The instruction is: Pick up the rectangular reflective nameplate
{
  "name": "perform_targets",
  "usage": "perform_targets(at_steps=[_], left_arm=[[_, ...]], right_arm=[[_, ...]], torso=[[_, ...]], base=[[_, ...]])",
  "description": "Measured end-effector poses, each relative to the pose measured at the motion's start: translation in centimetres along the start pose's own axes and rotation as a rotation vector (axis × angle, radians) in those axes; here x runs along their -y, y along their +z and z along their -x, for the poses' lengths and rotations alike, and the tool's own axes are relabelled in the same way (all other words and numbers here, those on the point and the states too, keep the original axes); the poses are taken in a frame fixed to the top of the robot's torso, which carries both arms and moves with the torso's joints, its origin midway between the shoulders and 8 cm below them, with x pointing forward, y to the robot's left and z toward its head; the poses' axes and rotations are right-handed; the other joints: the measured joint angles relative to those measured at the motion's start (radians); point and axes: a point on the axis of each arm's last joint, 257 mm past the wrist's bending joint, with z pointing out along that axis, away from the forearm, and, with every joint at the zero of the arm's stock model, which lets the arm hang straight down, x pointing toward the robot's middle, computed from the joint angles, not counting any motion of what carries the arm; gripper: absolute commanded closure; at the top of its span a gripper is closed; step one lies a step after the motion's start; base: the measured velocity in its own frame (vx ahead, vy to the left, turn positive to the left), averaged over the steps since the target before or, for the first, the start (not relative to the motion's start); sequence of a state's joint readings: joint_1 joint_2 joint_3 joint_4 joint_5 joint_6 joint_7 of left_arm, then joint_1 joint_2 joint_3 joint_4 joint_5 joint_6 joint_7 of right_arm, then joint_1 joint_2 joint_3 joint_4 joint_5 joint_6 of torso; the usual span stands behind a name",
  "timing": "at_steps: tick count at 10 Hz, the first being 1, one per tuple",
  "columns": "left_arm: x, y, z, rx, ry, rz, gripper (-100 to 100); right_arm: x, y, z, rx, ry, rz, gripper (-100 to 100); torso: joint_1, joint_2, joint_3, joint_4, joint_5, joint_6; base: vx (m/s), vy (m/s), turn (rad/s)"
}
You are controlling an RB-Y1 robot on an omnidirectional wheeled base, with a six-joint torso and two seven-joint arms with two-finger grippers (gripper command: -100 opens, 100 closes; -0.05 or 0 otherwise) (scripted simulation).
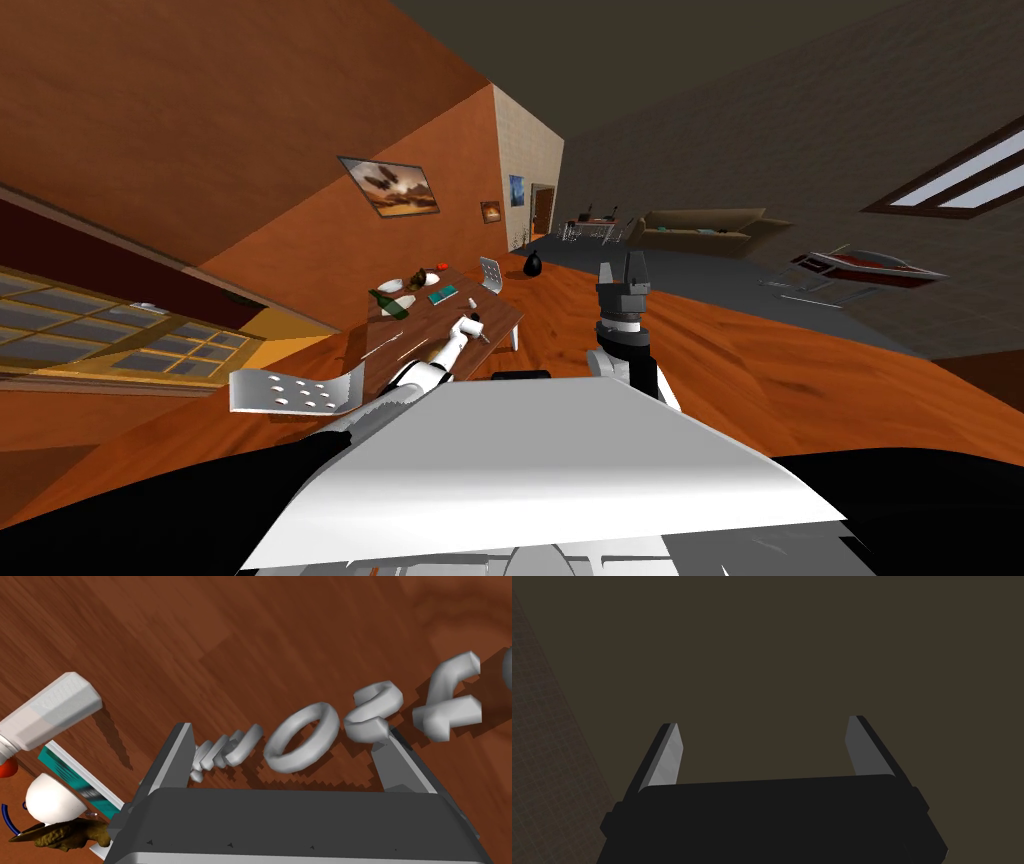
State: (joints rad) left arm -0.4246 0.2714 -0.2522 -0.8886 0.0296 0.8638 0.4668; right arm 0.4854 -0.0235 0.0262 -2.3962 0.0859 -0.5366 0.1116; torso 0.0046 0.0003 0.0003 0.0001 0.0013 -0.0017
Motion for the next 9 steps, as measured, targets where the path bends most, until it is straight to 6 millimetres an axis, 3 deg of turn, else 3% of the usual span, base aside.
perform_targets(at_steps=[3,4,8,9], left_arm=[[-0.17,-0.05,-0.39,0.014,-0.026,-0.004,-100],[-0.18,-0.04,-0.39,0.015,-0.031,-0.004,100],[-0.20,-0.04,-0.38,0.016,-0.028,-0.003,100],[-0.21,-0.04,-0.38,0.016,-0.027,-0.003,0]], right_arm=[[0.00,0.00,0.00,0.000,0.000,0.000,0],[0.00,0.00,0.00,0.000,0.000,0.000,0],[0.00,0.00,0.00,0.000,0.000,0.000,0],[0.00,0.00,0.00,0.000,0.000,0.000,0]], torso=[[0.000,0.000,0.000,0.000,0.000,0.000],[-0.002,-0.001,-0.001,0.000,0.000,0.000],[-0.004,-0.003,-0.001,0.000,-0.001,-0.001],[-0.004,-0.003,-0.001,0.000,-0.001,-0.001]], base=[[-0.028,0.061,-0.102],[-0.003,0.006,0.000],[0.000,0.000,0.000],[0.000,0.000,0.000]])
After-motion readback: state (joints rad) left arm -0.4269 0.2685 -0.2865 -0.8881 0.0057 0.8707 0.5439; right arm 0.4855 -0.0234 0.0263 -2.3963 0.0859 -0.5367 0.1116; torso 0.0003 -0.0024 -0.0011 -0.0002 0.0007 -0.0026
